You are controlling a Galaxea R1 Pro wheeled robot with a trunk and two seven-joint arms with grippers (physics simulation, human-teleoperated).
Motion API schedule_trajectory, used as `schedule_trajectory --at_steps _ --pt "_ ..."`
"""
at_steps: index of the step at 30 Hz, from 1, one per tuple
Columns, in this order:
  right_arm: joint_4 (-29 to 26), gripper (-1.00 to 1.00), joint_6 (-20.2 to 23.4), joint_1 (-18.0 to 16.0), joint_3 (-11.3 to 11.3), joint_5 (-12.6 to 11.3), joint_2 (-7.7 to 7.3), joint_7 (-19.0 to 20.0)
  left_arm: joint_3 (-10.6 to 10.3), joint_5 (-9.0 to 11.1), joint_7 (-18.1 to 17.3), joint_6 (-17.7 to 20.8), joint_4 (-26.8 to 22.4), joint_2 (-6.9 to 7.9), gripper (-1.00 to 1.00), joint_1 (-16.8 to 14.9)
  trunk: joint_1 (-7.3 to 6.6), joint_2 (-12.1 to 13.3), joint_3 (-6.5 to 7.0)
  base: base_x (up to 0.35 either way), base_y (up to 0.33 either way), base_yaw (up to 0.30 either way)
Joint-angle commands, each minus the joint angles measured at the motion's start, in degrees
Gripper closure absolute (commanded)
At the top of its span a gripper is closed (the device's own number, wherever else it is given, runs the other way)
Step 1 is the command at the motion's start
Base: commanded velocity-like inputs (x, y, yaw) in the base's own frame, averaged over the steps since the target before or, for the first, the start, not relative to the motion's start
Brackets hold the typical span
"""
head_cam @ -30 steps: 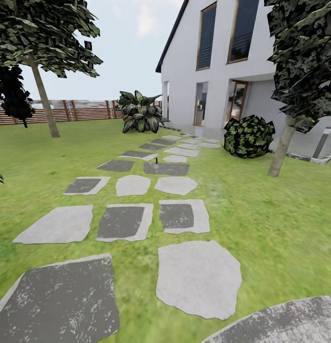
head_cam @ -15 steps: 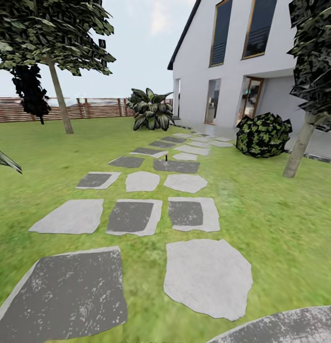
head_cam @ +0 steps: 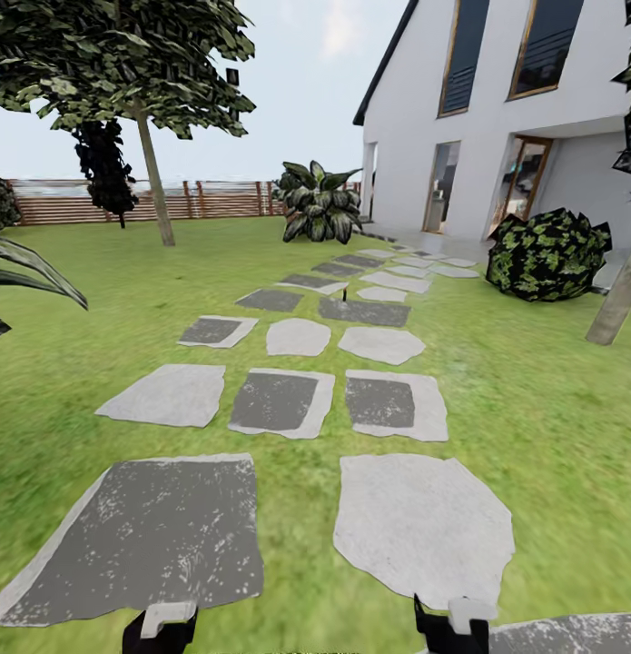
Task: Pick up the pesticide atomizer in the garden and spray insectifuge to fully cover both potted plants in the garden.
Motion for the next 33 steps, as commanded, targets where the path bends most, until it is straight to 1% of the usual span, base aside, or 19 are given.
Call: schedule_trajectory --at_steps 1,3,4,6,12,15,20,25,29,33 --pt "0.93 -1.0 -0.17 -0.26 0.05 0.05 0.02 -0.16 0.33 -0.47 -0.01 -0.36 0.58 -0.04 -1.0 -0.07 0.22 -0.44 -0.3 0.0 0.0 0.217" --pt "3.01 -1.0 -0.24 -0.46 0.09 0.06 0.01 -0.16 0.36 -0.51 0.02 -0.61 1.85 -0.05 -1.0 -0.08 0.66 -1.24 -0.79 0.0 0.0 0.205" --pt "5.12 -1.0 -0.33 -0.57 0.16 0.07 0.01 -0.15 0.38 -0.61 0.1 -0.87 3.34 -0.09 -1.0 -0.08 0.88 -1.64 -1.04 0.0 0.0 0.188" --pt "6.6 -1.0 -0.4 -0.63 0.29 0.07 0.0 -0.12 0.39 -0.68 0.14 -1.13 4.85 -0.13 -1.0 -0.06 1.32 -2.44 -1.54 0.0 0.0 0.177" --pt "7.95 -1.0 -3.27 -0.67 0.42 0.15 -0.06 0.0 0.48 -0.73 0.18 -2.64 6.3 -0.03 -1.0 -0.08 2.63 -4.85 -2.75 0.0 0.0 0.059" --pt "8.09 -1.0 -3.78 -0.68 0.42 0.17 -0.08 0.07 0.55 -0.73 0.18 -2.76 6.38 0.1 -1.0 -0.09 3.29 -6.05 -3.3 0.0 0.0 0.008" --pt "8.33 -1.0 -3.99 -0.68 0.44 0.23 -0.09 0.11 0.46 -0.71 0.13 -2.83 6.68 -0.02 -1.0 -0.09 3.29 -6.05 -3.3 0.0 0.0 0.001" --pt "10.26 -1.0 -4.02 -0.68 0.51 0.21 -0.09 0.11 0.41 -0.73 0.02 -2.95 6.85 -0.13 -1.0 -0.16 3.29 -6.05 -3.3 0.0 0.0 0.0" --pt "10.6 -1.0 -4.03 -0.68 0.55 0.33 -0.08 0.17 0.35 -0.73 0.01 -2.96 6.89 -0.08 -1.0 -0.18 4.17 -7.66 -4.02 0.0 0.0 0.0" --pt "10.69 -1.0 -4.09 -0.68 0.59 2.35 -0.09 0.15 0.36 -0.73 0.14 -2.97 7.01 -0.07 -1.0 -0.18 5.05 -9.26 -4.74 0.0 0.0 0.0"
